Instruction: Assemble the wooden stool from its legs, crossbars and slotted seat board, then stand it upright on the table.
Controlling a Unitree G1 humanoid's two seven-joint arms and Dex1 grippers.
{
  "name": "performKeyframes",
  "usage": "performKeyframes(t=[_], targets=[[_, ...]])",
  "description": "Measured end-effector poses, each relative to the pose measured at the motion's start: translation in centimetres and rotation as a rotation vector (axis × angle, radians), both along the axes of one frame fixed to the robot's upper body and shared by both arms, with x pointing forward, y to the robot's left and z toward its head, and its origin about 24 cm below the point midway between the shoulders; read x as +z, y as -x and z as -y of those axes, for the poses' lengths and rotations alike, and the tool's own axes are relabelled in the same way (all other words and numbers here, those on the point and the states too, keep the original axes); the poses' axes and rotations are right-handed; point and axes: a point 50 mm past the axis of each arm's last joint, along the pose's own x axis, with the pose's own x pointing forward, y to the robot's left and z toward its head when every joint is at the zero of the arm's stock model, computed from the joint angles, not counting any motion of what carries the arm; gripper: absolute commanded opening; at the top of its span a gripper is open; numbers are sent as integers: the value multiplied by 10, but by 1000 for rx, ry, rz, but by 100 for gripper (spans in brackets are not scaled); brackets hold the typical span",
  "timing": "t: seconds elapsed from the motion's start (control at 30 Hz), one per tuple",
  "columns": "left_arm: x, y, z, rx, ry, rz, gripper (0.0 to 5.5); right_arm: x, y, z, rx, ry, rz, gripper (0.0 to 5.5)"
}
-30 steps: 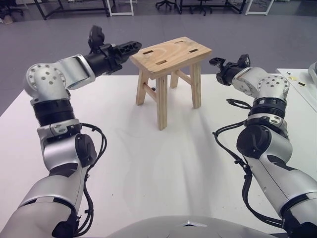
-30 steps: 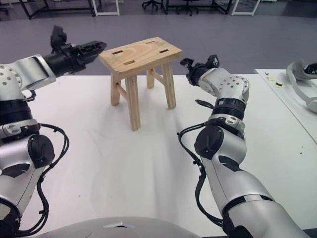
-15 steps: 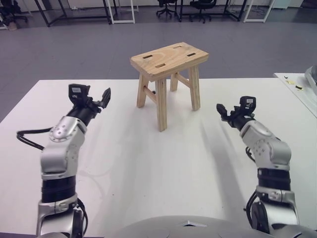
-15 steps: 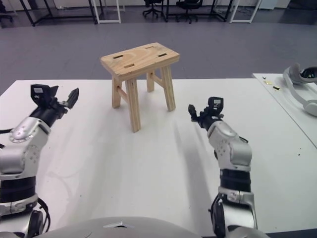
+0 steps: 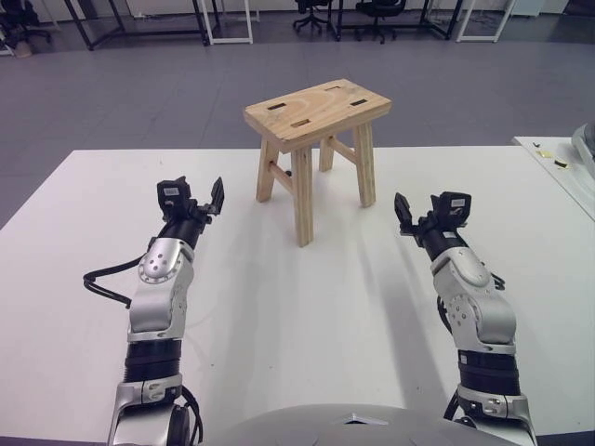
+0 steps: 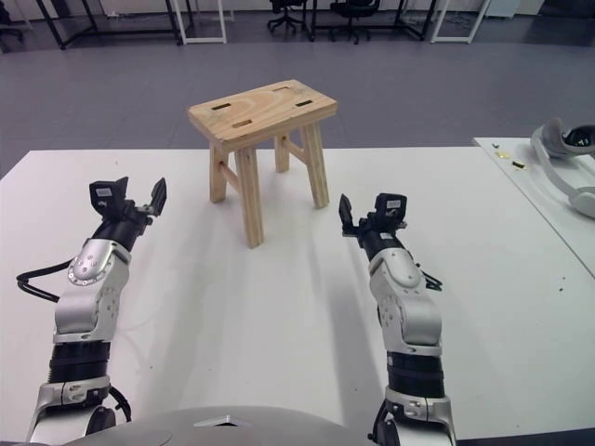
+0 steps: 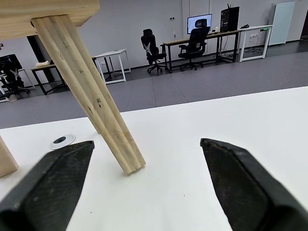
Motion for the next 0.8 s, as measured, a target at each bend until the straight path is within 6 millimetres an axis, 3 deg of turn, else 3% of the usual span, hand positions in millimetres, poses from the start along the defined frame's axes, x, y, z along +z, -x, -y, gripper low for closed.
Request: performKeyframes(t=[0.4,0.8], targets=[[5,14,26,-65,93,77,384,2,-3,-5,13,31,14,413],[10,11,9,-52,44,92,384,-4,2,-47,14,-22,-5,413]])
